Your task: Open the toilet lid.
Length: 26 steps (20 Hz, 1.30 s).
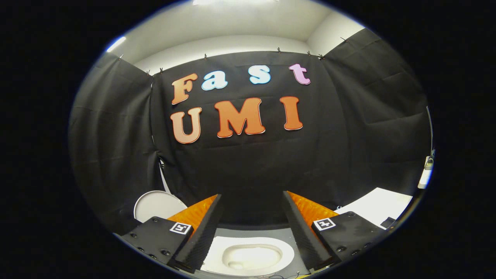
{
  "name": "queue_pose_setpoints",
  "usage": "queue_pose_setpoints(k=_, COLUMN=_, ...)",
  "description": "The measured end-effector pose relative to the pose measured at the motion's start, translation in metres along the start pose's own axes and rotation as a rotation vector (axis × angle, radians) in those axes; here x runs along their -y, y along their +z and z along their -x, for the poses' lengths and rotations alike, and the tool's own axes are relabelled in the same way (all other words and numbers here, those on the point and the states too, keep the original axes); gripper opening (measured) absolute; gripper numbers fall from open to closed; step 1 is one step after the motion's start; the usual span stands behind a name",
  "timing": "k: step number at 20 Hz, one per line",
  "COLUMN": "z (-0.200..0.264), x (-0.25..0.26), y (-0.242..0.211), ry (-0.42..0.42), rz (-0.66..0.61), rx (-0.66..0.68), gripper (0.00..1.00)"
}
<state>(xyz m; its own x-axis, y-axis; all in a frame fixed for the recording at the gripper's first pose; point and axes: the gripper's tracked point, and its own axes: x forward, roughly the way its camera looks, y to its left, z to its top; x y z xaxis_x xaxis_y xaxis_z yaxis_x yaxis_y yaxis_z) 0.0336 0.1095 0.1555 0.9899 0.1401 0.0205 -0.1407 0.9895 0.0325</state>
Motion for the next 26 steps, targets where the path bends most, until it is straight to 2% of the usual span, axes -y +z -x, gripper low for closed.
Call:
queue_pose_setpoints(k=9, z=-0.002, x=0.025, y=0.007, ry=-0.033, rz=-0.011, rx=0.009, gripper=0.99)
queue_pose_setpoints(k=26, z=-0.003, x=0.026, y=0.005, ry=-0.037, rz=-0.001, rx=0.003, gripper=0.99)
